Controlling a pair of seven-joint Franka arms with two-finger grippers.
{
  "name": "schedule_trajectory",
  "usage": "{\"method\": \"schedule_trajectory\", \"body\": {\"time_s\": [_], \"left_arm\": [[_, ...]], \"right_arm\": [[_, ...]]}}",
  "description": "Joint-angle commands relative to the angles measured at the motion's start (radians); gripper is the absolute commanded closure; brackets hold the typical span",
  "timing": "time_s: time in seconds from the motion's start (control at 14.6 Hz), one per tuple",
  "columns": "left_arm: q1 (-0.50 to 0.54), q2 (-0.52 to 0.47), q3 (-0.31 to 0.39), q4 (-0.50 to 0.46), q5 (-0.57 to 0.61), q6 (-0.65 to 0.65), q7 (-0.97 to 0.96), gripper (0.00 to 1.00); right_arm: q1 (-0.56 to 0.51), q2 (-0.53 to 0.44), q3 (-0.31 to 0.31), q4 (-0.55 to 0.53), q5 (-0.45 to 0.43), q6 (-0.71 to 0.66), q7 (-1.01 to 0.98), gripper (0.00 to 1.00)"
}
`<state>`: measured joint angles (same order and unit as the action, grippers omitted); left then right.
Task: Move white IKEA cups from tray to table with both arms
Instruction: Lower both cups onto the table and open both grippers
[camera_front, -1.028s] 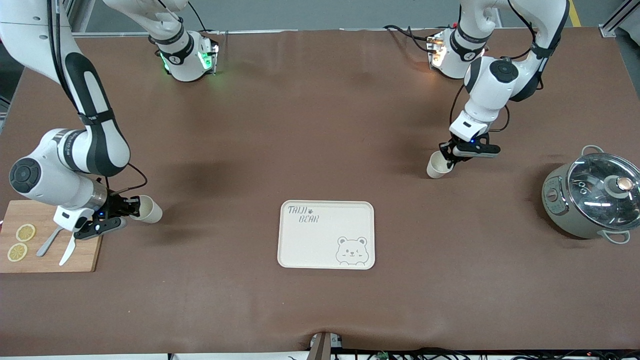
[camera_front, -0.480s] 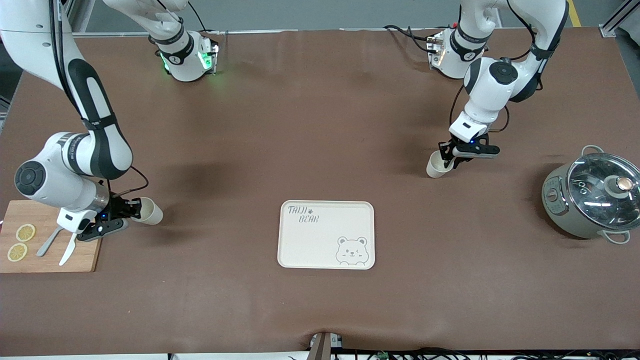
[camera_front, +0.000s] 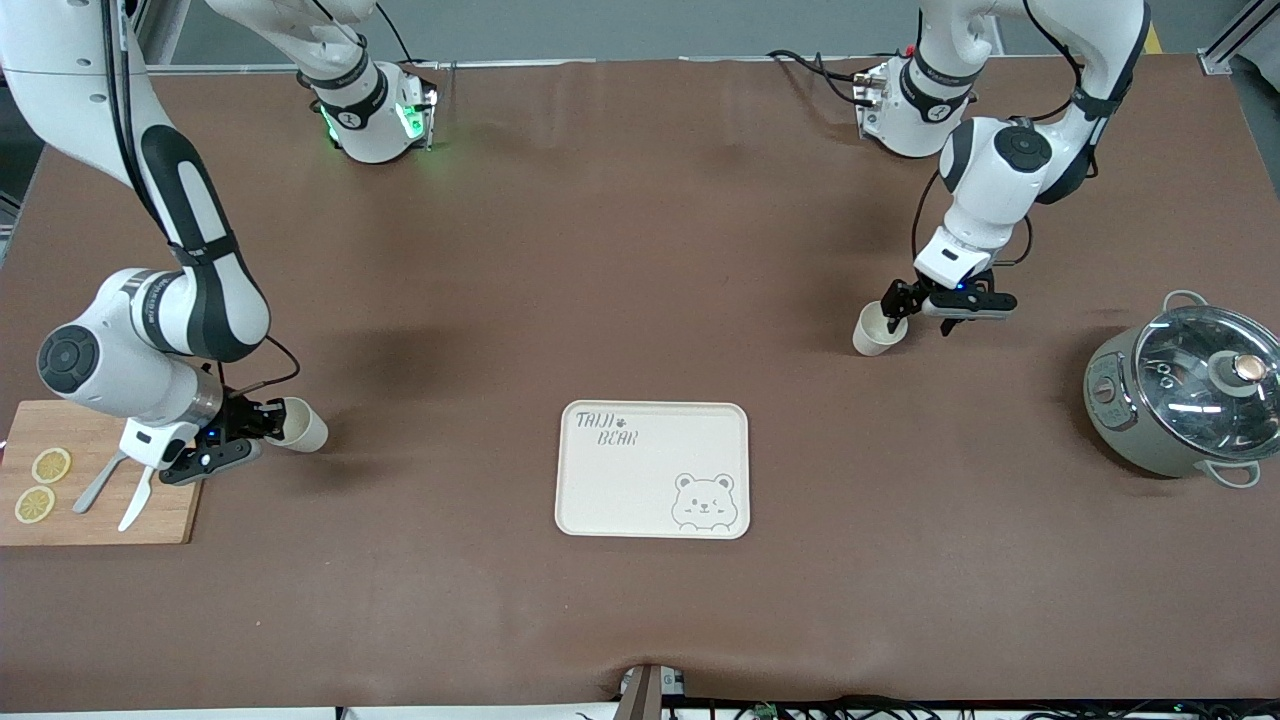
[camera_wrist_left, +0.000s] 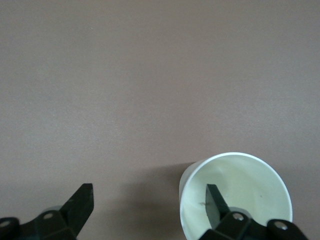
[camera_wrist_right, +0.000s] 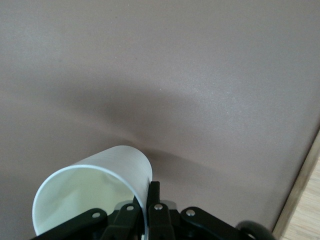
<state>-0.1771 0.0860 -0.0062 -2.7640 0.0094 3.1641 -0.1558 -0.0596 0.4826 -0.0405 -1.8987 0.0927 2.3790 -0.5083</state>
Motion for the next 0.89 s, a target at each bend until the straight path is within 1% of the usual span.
{"method": "schedule_trajectory", "body": {"time_s": [0.0,0.21,0.34,0.48,0.69,0.82], "left_arm": [[0.01,-0.003,-0.003,-0.006,0.014,0.013,-0.002,0.0],[0.005,-0.028,-0.005,-0.006,0.014,-0.006,-0.022,0.0],[0.002,-0.06,-0.006,0.0,0.014,-0.061,-0.039,0.0],[0.004,-0.106,-0.012,0.013,0.014,-0.146,-0.042,0.0],[0.004,-0.138,-0.021,0.076,0.014,-0.264,-0.063,0.0],[0.007,-0.14,-0.046,0.163,0.014,-0.395,-0.1,0.0]], "right_arm": [[-0.011,-0.002,0.007,-0.017,0.009,0.028,-0.025,1.0],[-0.011,-0.004,0.007,-0.04,0.009,0.061,-0.029,1.0],[-0.011,-0.004,0.007,-0.049,0.009,0.081,-0.039,1.0],[-0.011,-0.004,0.007,-0.051,0.009,0.081,-0.039,1.0],[-0.011,-0.006,0.007,-0.078,0.009,0.121,-0.044,1.0],[-0.009,-0.006,0.008,-0.094,0.009,0.144,-0.048,1.0]]}}
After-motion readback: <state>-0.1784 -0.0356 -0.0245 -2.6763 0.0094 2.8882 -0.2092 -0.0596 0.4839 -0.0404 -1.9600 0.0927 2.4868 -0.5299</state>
